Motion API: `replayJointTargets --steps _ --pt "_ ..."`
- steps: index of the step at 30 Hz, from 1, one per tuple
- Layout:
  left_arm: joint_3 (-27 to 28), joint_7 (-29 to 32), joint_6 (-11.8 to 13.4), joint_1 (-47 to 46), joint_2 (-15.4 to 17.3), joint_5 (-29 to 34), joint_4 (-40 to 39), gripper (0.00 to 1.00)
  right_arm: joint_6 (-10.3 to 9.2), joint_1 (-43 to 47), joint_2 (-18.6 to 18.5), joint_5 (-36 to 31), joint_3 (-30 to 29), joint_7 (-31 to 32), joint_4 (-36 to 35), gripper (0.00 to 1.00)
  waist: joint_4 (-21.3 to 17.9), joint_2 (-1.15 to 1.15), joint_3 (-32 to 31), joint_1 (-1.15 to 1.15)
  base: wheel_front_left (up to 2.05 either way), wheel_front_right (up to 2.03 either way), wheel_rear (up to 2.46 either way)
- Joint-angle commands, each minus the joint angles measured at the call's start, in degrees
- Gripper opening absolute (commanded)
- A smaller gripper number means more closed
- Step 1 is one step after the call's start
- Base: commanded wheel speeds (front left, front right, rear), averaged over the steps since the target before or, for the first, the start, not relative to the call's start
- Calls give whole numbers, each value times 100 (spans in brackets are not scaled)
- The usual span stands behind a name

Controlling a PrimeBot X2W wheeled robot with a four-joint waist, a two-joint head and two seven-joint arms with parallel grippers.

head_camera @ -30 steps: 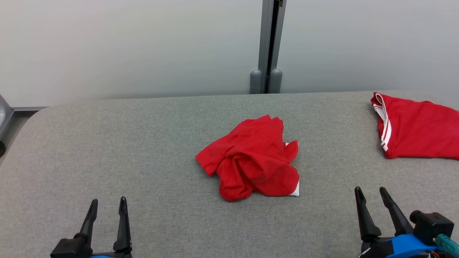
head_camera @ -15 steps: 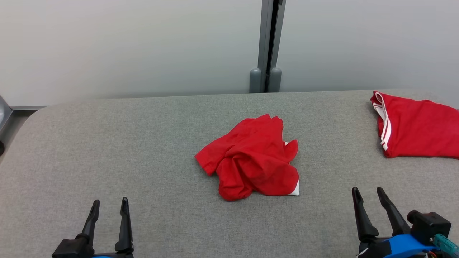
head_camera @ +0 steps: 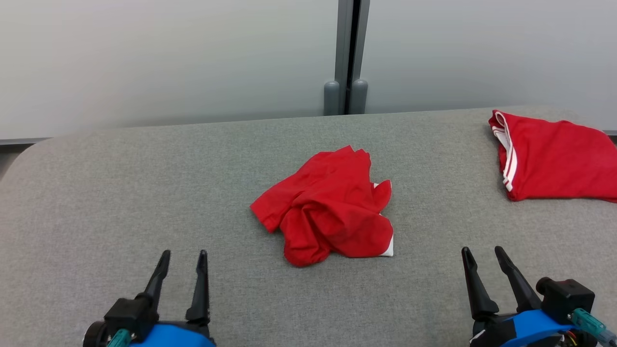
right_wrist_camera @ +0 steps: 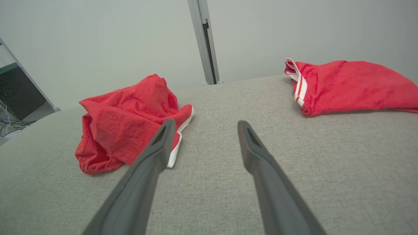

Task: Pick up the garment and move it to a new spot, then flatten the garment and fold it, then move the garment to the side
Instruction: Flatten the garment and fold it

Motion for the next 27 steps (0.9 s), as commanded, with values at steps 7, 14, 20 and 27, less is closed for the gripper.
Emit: replayJointTargets --steps 7,14,20,27 --pt "-739 279 -119 -777 -147 -234 587 100 1 -220 -21 -13 142 10 38 100 -266 0 171 0 0 0 0" --pt "-1216 624 -143 -1287 -281 -641 1589 100 1 -390 -4 36 434 -29 38 100 -678 0 384 0 0 0 0" --pt "-1284 576 -142 -1621 -312 -858 2294 100 1 -451 14 63 571 -79 64 100 -982 0 489 0 0 0 0" --pt "-1072 521 142 -1941 -298 -1027 2979 0 1 -480 25 80 634 -115 78 100 -1234 0 511 0 0 0 0"
